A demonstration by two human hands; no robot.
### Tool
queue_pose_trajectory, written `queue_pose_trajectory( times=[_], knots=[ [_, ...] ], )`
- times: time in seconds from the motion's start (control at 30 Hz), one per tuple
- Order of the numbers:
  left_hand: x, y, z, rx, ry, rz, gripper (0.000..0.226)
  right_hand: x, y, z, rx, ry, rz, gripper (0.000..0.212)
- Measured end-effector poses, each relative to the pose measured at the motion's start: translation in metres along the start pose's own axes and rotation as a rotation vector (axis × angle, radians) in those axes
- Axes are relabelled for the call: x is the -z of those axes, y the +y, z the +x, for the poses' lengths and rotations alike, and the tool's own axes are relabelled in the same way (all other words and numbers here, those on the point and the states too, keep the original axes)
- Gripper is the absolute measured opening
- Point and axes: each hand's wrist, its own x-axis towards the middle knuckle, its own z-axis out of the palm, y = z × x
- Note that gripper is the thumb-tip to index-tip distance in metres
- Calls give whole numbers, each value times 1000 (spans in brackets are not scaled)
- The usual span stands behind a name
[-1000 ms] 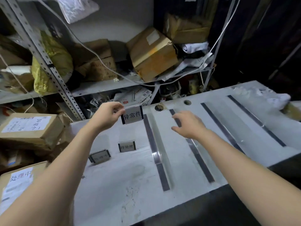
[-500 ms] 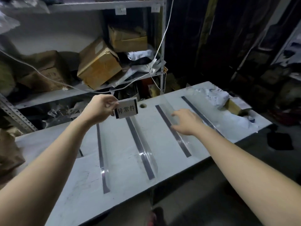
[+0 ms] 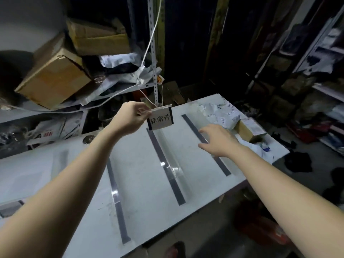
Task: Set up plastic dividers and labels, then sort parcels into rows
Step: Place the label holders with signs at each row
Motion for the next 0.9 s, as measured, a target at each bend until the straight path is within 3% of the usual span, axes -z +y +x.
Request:
queue_pose_trajectory(
  times=[0.23,0.53,0.9],
  knots=[
    [-100,31,70,66,-71,50,19,1,84,44,22,-37,50,59],
    [-216,-11,124,362,-191,299,19,-18,170,102,155,-104,113,54],
    [-279,-52,140,530,-240,375,18,-43,207,155,203,-191,101,52]
  ],
)
